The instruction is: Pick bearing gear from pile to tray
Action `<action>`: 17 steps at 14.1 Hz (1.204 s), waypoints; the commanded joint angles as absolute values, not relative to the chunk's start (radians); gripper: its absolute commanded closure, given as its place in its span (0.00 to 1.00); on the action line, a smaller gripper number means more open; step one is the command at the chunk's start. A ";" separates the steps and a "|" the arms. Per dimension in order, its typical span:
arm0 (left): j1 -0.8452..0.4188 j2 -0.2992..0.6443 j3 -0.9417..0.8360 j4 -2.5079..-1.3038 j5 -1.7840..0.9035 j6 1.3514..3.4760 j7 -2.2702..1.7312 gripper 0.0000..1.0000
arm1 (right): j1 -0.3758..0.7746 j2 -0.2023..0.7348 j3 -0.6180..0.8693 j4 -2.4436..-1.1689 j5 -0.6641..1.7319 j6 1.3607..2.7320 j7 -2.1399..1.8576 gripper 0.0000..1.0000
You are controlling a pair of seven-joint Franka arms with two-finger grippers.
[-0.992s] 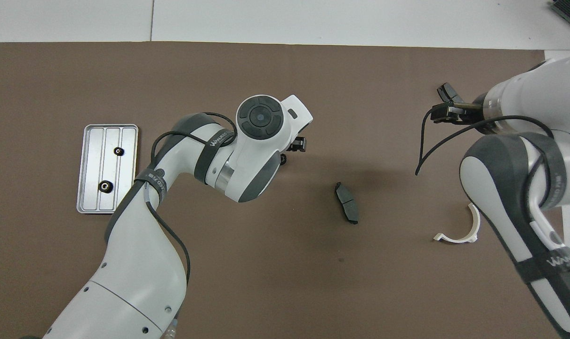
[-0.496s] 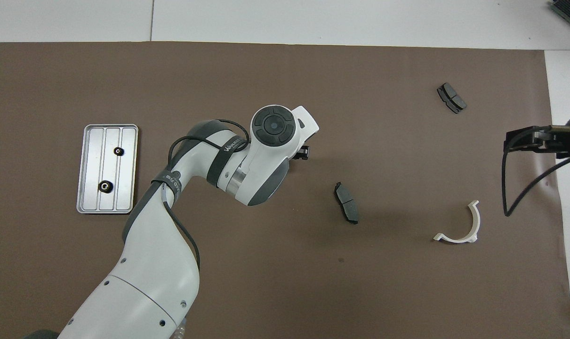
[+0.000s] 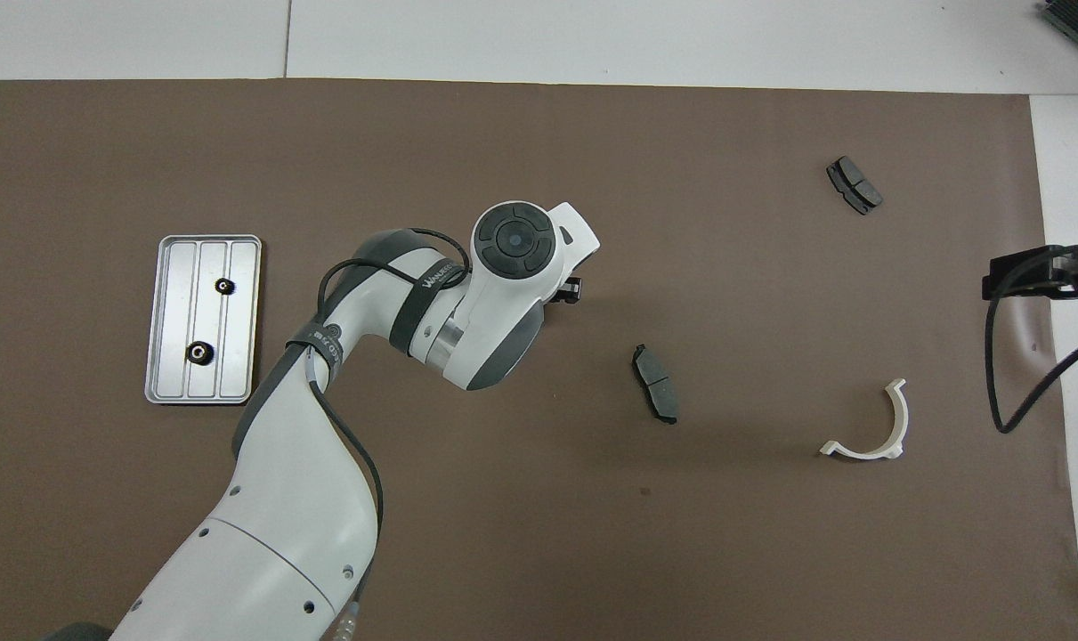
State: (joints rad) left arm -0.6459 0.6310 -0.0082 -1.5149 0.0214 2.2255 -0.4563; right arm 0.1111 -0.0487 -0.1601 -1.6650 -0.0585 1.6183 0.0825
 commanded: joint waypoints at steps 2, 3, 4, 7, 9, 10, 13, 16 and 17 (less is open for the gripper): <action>-0.655 0.621 -0.002 -1.540 0.051 2.249 -0.471 0.41 | 0.025 -0.052 -0.095 -1.664 -0.008 1.594 0.055 0.00; -0.655 0.621 -0.002 -1.540 0.051 2.247 -0.471 0.47 | 0.005 -0.051 -0.083 -1.664 0.011 1.597 0.058 0.00; -0.655 0.621 -0.002 -1.540 0.051 2.246 -0.471 0.55 | 0.005 -0.051 -0.084 -1.663 0.020 1.600 0.058 0.00; -0.655 0.620 -0.002 -1.540 0.051 2.240 -0.471 0.82 | 0.015 -0.051 -0.090 -1.663 0.020 1.595 0.060 0.00; -0.657 0.620 -0.002 -1.540 0.051 2.232 -0.471 0.98 | 0.029 -0.051 -0.103 -1.663 0.020 1.592 0.061 0.00; -0.655 0.618 -0.002 -1.540 0.051 2.230 -0.471 1.00 | 0.035 -0.051 -0.109 -1.664 0.020 1.592 0.061 0.00; -0.631 0.617 0.002 -1.511 0.041 2.192 -0.468 1.00 | 0.037 -0.051 -0.112 -1.664 0.020 1.592 0.061 0.00; -0.511 0.572 0.009 -1.490 0.052 2.116 -0.454 1.00 | 0.037 -0.051 -0.112 -1.664 0.020 1.592 0.061 0.00; -0.476 0.551 0.009 -1.493 0.051 2.102 -0.437 1.00 | 0.037 -0.052 -0.112 -1.664 0.017 1.591 0.063 0.00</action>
